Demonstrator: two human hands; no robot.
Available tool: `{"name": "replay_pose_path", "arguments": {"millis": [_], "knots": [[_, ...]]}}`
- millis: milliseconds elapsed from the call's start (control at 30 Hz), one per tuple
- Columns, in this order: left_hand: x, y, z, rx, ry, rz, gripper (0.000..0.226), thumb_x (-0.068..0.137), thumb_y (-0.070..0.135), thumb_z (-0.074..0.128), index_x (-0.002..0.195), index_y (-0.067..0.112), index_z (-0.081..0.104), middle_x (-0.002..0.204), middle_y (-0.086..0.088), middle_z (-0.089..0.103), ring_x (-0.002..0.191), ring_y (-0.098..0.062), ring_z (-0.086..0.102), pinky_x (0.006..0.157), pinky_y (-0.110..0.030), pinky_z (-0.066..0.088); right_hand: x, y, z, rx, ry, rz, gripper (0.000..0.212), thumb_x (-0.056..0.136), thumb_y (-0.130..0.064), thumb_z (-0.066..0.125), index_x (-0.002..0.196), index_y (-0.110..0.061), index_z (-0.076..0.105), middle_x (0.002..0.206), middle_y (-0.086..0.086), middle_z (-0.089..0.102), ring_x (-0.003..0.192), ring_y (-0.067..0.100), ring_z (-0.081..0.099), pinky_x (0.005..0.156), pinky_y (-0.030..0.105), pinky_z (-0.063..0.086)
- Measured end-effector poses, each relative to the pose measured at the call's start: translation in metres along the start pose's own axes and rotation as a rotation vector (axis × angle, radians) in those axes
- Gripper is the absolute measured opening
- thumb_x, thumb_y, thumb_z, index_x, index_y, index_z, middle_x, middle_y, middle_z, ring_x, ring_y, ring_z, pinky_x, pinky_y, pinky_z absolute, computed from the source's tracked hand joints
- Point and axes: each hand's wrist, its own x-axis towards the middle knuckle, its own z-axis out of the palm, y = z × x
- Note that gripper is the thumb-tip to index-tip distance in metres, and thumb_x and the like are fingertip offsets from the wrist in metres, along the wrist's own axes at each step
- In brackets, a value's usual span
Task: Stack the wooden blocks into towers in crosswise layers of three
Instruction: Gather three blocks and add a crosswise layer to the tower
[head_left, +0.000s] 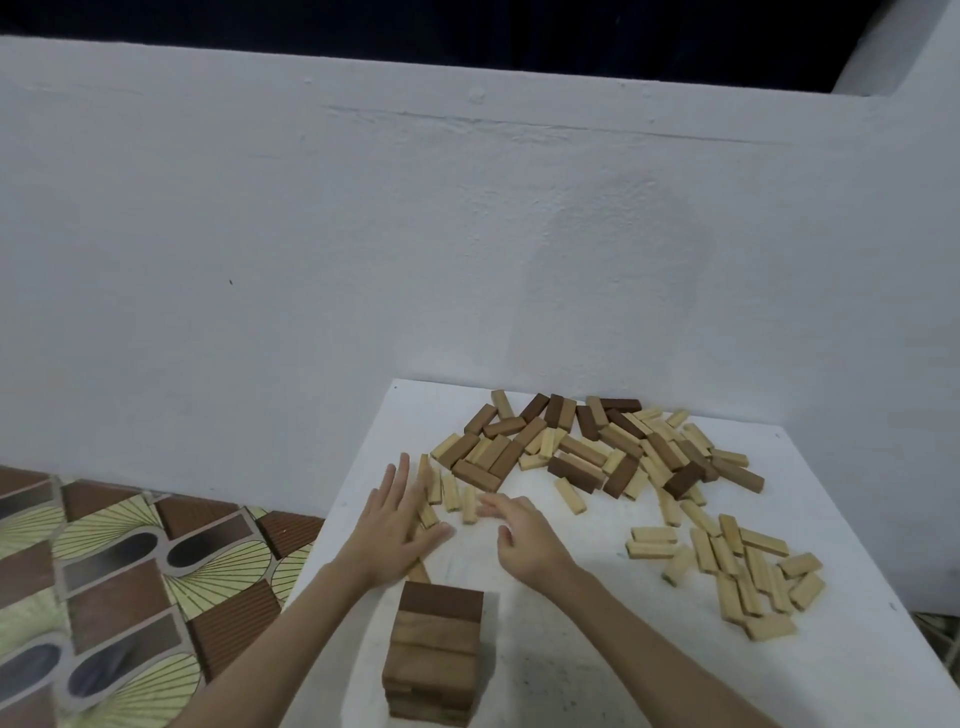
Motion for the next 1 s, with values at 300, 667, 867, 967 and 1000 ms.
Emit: {"name": "replay_pose_path", "arguments": {"millis": [300,667,867,967,1000], "knots": [[0.018,0.006,0.013,0.241,0.0,0.248,0.061,0.087,0.07,0.015,0.143,0.053,0.001,0.151,0.011,-0.03,0.136,-0.016,-0.036,0.111,-0.043,-0.02,0.049,0.005,-0.014,-0.379,0.117,-0.155,0.052,0.097,-0.009,0.036,0.146,-0.023,0.032,0.159,0.003,0.012,0.145,0.026,0.009,0.117,0.042,0.018],[0.02,-0.013,0.025,-0.084,0.282,0.266,0.041,0.085,0.042,0.044,0.117,0.02,0.057,0.151,0.001,0.031,0.144,-0.014,0.011,0.11,-0.048,0.025,0.019,0.033,-0.004,-0.33,0.174,-0.28,0.041,0.096,-0.029,0.04,0.13,-0.015,0.058,0.132,0.014,0.054,0.126,0.032,0.047,0.101,0.046,0.045],[0.017,-0.01,0.022,-0.035,0.266,0.124,0.057,0.086,0.053,0.025,0.134,0.029,0.043,0.156,0.01,0.006,0.145,-0.015,-0.01,0.115,-0.04,-0.006,-0.001,0.037,-0.016,-0.227,0.456,-0.3,0.033,0.091,-0.034,0.045,0.084,-0.013,0.069,0.095,0.001,0.064,0.089,0.015,0.058,0.075,0.034,0.053],[0.015,-0.009,0.022,-0.038,0.248,0.067,0.062,0.087,0.057,0.015,0.14,0.033,0.037,0.155,0.014,0.004,0.144,-0.011,-0.01,0.113,-0.032,-0.011,0.029,0.008,-0.018,-0.277,0.299,-0.319,0.041,0.096,-0.031,0.035,0.12,-0.012,0.062,0.127,0.006,0.058,0.12,0.022,0.051,0.101,0.041,0.043],[0.015,-0.01,0.023,-0.035,0.244,0.059,0.062,0.087,0.056,0.014,0.14,0.032,0.038,0.155,0.013,0.005,0.145,-0.012,-0.008,0.114,-0.032,-0.01,0.042,-0.002,-0.015,-0.339,0.176,-0.31,0.044,0.099,-0.029,0.031,0.135,-0.013,0.05,0.142,0.005,0.047,0.134,0.021,0.038,0.111,0.04,0.03]]}}
